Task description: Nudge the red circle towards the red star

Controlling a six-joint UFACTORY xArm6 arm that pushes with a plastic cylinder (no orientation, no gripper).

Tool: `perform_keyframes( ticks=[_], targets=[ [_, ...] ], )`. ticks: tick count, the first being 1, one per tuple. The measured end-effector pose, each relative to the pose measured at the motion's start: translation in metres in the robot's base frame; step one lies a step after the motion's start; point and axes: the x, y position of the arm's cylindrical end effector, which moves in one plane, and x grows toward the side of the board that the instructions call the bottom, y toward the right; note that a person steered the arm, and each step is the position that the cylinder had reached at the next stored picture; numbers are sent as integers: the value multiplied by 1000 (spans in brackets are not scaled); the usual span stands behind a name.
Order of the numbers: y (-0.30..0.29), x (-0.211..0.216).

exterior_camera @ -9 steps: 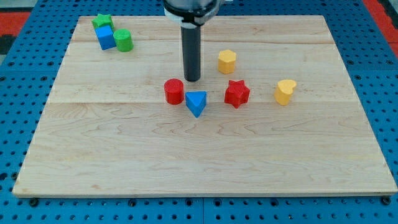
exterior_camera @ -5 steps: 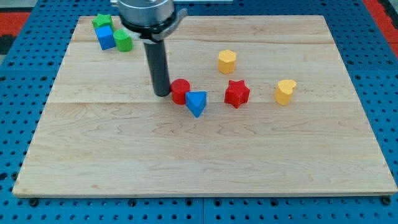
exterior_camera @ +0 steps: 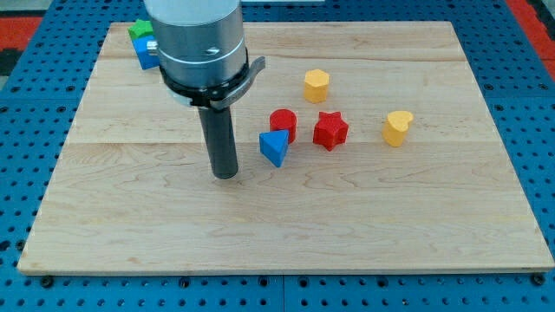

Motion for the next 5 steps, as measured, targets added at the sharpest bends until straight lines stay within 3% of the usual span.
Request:
perform_keyframes(
  ticks=[3,4,5],
  targets=[
    [-29,5],
    [22,38],
    [95,36]
  ],
)
